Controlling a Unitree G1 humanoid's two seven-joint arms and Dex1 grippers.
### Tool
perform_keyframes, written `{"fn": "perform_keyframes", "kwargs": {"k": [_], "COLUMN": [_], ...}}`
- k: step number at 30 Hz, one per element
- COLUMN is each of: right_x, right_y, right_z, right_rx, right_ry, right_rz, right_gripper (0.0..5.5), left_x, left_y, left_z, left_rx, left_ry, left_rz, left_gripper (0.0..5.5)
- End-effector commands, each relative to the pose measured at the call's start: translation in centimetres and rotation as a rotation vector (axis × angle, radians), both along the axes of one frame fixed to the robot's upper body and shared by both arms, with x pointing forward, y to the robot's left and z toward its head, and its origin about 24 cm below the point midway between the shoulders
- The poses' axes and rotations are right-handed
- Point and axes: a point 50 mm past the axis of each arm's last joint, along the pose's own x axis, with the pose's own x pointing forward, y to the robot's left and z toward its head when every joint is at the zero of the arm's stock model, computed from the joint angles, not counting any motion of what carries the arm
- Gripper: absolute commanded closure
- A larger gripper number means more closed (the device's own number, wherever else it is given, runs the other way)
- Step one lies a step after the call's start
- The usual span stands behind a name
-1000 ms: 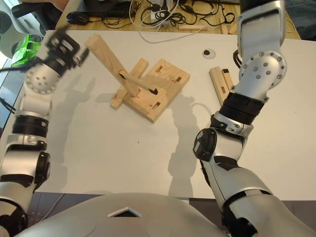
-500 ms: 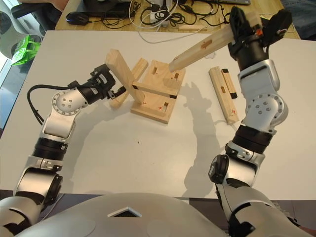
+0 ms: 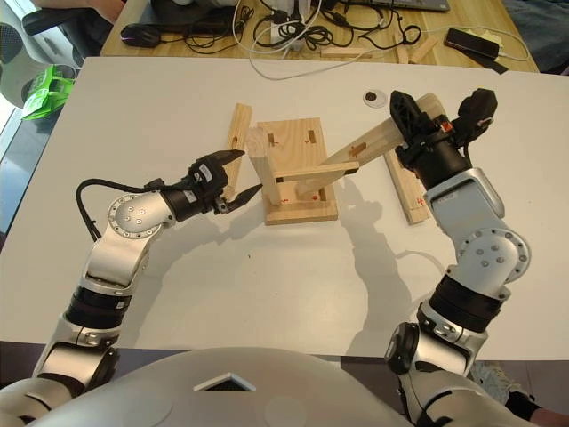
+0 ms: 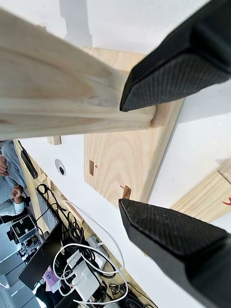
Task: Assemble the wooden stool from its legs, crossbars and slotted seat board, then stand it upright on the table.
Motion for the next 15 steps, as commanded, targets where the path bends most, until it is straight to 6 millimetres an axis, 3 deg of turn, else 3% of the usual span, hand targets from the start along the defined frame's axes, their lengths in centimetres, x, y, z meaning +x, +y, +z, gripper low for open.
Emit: {"fn": "perform_keyframes", "kwargs": {"k": [1, 6, 10, 15], "right_x": [-0.3, -0.7, -1.5, -1.5], "right_y": [-2.2, -4.5, -3.8, -3.0], "right_z": [-0.8, -0.8, -1.8, -0.7], "right_rx": [-0.043, -0.041, -0.049, -0.011], "right_ry": [0.036, -0.026, -0.007, -0.063], "right_rz": [-0.097, -0.246, -0.142, -0.088], "right_gripper": [4.51, 4.51, 4.51, 4.51], "left_x": [0.0, 0.5, 0.8, 0.8], "left_y": [0.3, 0.7, 0.9, 0.9], "left_z": [-0.1, 0.0, 0.0, -0.1], "left_rx": [0.008, -0.002, -0.002, 0.000], "left_ry": [0.001, -0.010, -0.022, -0.025], "left_rz": [0.037, 0.087, 0.103, 0.113], "left_gripper": [2.15, 2.15, 2.15, 2.15]}}
